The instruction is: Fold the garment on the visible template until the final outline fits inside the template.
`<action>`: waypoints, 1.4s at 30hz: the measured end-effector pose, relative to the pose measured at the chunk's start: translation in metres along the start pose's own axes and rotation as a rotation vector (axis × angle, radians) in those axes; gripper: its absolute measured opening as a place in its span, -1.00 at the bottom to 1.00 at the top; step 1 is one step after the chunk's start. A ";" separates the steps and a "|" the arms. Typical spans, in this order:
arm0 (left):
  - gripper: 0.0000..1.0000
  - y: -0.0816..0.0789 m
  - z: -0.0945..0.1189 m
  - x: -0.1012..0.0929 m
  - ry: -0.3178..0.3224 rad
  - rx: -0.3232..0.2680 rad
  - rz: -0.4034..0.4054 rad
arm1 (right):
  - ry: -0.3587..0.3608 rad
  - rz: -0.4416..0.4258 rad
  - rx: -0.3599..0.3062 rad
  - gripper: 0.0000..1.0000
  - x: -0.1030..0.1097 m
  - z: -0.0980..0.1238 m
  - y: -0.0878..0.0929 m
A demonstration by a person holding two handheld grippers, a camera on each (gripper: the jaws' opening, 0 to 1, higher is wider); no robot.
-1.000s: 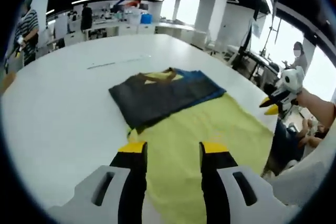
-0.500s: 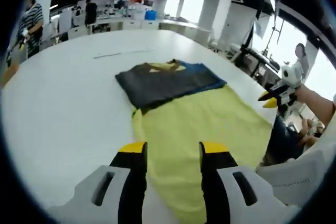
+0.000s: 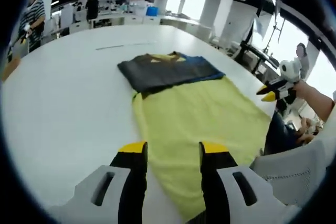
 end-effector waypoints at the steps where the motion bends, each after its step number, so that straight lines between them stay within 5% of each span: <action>1: -0.29 0.002 0.001 0.000 0.000 0.003 0.002 | -0.001 -0.001 0.000 -0.57 0.000 0.000 0.000; 42: -0.39 0.064 0.031 -0.001 0.014 0.144 0.066 | -0.033 -0.016 0.050 -0.58 0.018 0.008 0.028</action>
Point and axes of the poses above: the point that each gripper's makers call its tool centre point, and the gripper's own axes: z roughly backward along the fingers, x roughly to its left, y roughly out of its underside, the point moved 3 cm from there along z, roughly backward along the fingers, and after that the axes turned 10 degrees about z, right-handed, at the moved point
